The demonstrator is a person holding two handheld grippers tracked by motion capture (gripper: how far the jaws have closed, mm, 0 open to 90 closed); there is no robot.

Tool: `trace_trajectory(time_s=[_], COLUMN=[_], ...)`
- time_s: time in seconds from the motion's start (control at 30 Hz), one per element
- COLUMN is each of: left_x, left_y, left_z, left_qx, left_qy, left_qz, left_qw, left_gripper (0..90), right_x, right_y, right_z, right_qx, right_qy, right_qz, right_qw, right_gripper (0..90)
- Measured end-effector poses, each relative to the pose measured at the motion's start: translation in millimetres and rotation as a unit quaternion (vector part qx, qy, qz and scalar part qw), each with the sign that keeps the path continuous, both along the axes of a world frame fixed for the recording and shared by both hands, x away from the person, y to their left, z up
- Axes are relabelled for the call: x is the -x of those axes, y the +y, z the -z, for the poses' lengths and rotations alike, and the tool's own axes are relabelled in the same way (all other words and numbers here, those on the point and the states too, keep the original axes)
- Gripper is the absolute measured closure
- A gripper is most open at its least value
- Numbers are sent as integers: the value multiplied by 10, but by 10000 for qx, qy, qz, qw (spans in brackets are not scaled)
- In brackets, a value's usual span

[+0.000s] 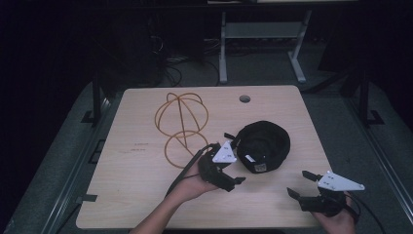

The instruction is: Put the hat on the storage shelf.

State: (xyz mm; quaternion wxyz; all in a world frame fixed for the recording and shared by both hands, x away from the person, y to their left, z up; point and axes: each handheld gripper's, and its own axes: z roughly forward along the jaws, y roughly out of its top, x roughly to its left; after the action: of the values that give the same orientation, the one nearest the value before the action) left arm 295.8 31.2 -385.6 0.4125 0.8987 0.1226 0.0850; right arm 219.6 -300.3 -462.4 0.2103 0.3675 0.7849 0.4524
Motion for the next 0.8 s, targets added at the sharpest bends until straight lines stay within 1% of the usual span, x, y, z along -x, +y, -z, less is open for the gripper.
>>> trace_trajectory(time_s=[0.03,0.07,0.1,0.13,0.17,0.23,0.27,0.3,0.33,0.37,0.4,0.47,0.5,0.53,0.57,0.6,0.63,0.67,0.7,0.73,0.77,0.8], left_x=[-33,-49,-49,-76,-93,-132,-132,-158,-170,-170,-192,-196,-213,-218,-228,-228,-250,-262,-262,-275,-275,-280], left_y=[-71,-111,-111,-173,-215,-320,-320,-382,-409,-409,-458,-490,-536,-553,-572,-572,-603,-618,-618,-630,-630,-636], left_z=[-5,-7,-7,-11,-17,-30,-30,-32,-30,-30,-19,-7,9,19,33,33,69,93,93,121,121,134], left_qx=[-56,-91,-91,-145,-165,-245,-245,-376,-435,-435,-501,-526,-630,-659,-712,-712,-797,-842,-842,-891,-891,-940], left_qy=[16,30,30,27,33,42,42,-6,-5,-5,39,28,38,37,35,35,73,123,123,126,126,124], left_qz=[35,54,54,92,115,199,199,270,299,299,352,350,439,454,481,481,517,529,529,577,577,602], left_qw=[10000,9999,9999,9998,9998,9995,9995,9989,9986,9986,9981,9980,9970,9968,9963,9963,9955,9950,9950,9943,9943,9937], left_gripper=[202,201,201,201,201,202,204,213,218,220,228,233,254,268,284,309,325,344,396,452,477,530], right_x=[-2,-8,-7,-7,-12,-9,-9,-13,-15,-15,-14,-14,-8,-2,-2,-2,-4,-4,-4,-12,-12,-16], right_y=[5,9,13,13,15,20,20,22,23,23,26,27,22,23,19,19,18,14,14,10,10,17], right_z=[3,9,11,11,13,6,6,3,4,4,2,0,-13,-21,-24,-24,-29,-31,-31,-27,-27,-22], right_qx=[-13,-23,-26,-26,39,27,27,46,40,40,-6,-53,-102,-180,-196,-196,-290,-296,-296,-320,-320,-345], right_qy=[8,11,30,30,-18,-2,-2,31,29,29,10,3,-45,-45,-96,-96,-153,-160,-160,-182,-182,-162], right_qz=[-5,-28,-25,-25,-41,-42,-42,-24,-35,-35,-62,-73,-81,-102,-110,-110,-64,-58,-58,-64,-64,-52], right_qw=[10000,10000,10000,10000,10000,10000,10000,10000,10000,10000,10000,10000,9999,9998,9997,9997,9994,9994,9994,9993,9993,9993], right_gripper=[164,164,165,165,165,167,167,168,168,168,167,168,179,199,199,199,197,197,197,197,197,197])
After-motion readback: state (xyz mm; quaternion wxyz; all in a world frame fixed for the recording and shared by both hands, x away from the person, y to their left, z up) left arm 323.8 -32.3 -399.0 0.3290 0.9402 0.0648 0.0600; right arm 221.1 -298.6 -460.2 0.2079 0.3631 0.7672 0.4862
